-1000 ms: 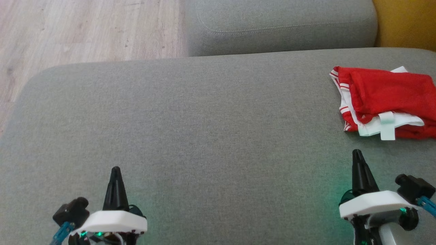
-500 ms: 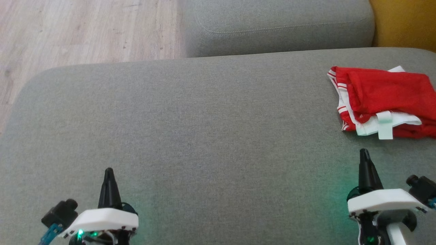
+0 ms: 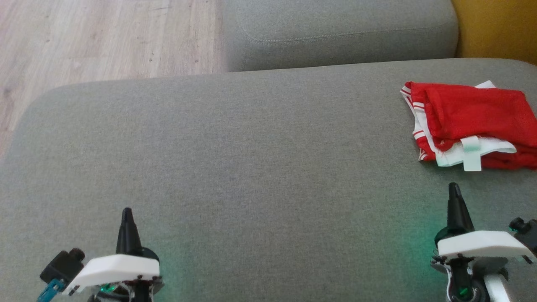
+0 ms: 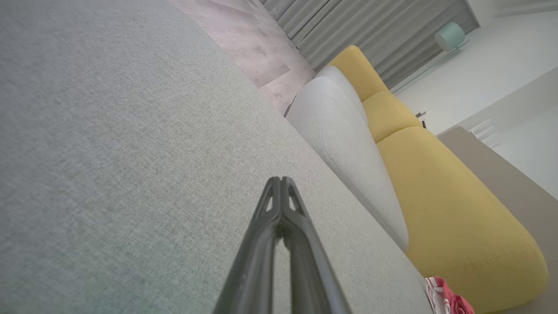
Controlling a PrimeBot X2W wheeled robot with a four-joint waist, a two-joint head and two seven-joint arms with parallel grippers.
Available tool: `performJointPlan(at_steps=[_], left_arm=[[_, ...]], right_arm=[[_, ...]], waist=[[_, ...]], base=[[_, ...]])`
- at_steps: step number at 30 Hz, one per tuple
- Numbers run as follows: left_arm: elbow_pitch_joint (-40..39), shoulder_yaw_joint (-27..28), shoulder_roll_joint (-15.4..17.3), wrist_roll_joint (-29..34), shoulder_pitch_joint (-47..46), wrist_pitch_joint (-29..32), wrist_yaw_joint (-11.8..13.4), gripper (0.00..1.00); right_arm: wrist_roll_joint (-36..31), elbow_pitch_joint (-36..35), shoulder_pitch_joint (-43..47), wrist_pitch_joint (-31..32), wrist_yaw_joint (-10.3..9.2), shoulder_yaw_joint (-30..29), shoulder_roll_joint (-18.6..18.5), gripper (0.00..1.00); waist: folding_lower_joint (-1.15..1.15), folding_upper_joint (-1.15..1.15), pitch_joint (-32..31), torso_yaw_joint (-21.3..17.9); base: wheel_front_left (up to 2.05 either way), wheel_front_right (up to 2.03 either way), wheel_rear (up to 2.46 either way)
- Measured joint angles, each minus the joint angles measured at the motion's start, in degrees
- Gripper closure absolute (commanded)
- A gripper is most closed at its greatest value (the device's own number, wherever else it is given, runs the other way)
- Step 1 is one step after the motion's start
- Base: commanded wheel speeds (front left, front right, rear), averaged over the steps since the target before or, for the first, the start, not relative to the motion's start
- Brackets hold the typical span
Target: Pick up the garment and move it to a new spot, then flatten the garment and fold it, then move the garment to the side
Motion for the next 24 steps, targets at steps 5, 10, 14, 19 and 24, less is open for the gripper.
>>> performJointPlan(at_steps=[5,10,14,19,24], left_arm=[[-0.19,0.41,0.00,-2.82,-0.03,0.89,-0.44,1.00],[-0.29,0.99,0.00,-5.71,-0.07,1.51,-0.52,1.00],[-0.40,1.72,0.00,-7.92,-0.09,2.47,-0.98,1.00],[-0.48,2.19,0.00,-10.77,-0.15,3.23,-1.02,1.00],[-0.77,2.86,-0.01,-14.19,-0.17,4.13,-1.53,1.00]], right_arm=[[3.28,-0.32,0.00,0.65,0.00,-0.32,0.00,1.00],[6.56,-0.64,-0.01,1.45,0.00,-0.79,0.00,1.00],[9.26,-0.69,-0.01,2.09,0.00,-1.15,0.00,1.00],[12.54,-1.02,-0.04,2.89,0.00,-1.46,0.00,1.00],[16.53,-1.37,-0.05,3.92,0.00,-1.79,0.00,1.00]], waist=[[0.00,0.00,-0.06,-0.14],[0.00,0.00,-0.12,-0.28],[0.00,0.00,-0.16,-0.40],[0.00,0.00,-0.22,-0.55],[0.00,0.00,-0.28,-0.72]], base=[[0.00,0.00,0.00],[0.00,0.00,0.00],[0.00,0.00,0.00],[0.00,0.00,0.00],[0.00,0.00,0.00]])
